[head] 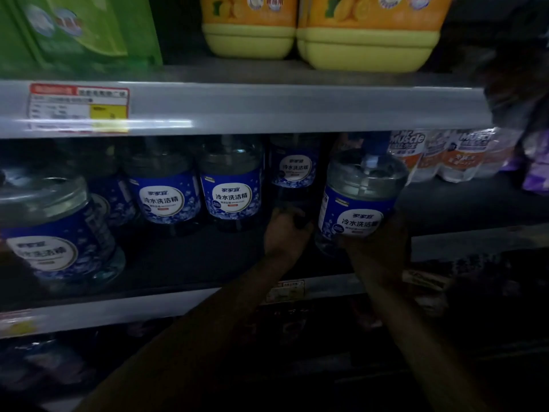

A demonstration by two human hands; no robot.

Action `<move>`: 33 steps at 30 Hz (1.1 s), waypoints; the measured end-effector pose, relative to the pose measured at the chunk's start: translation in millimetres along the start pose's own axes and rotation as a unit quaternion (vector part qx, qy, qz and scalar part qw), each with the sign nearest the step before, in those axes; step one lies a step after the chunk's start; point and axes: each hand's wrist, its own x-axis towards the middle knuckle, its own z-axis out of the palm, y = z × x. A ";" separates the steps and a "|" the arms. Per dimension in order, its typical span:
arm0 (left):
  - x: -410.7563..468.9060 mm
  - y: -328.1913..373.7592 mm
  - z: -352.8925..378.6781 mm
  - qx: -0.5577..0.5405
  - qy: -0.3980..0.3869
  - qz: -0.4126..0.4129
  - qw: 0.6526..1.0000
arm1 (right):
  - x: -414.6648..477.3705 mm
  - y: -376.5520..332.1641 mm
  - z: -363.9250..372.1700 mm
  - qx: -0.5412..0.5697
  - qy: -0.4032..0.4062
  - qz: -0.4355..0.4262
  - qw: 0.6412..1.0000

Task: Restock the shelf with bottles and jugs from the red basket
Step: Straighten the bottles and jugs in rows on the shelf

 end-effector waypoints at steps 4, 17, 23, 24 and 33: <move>-8.8 4.3 -14.5 -0.023 -0.071 -0.014 0.997 | -7.9 -5.6 -7.2 0.004 0.005 -0.001 1.000; -53.7 5.1 -51.1 -0.155 -0.151 -0.003 0.976 | -15.1 -11.7 -10.6 0.067 0.004 -0.045 0.997; -54.3 5.0 -52.3 -0.172 -0.148 0.000 0.974 | -14.7 -7.2 -6.9 0.081 -0.038 -0.039 0.995; -52.4 6.2 -51.3 -0.174 -0.145 0.005 0.974 | -16.2 -7.8 -2.6 0.075 -0.035 -0.047 0.995; -22.9 -13.2 -40.9 0.032 -0.002 0.071 0.997 | -23.7 -17.9 39.5 0.033 0.082 0.000 0.996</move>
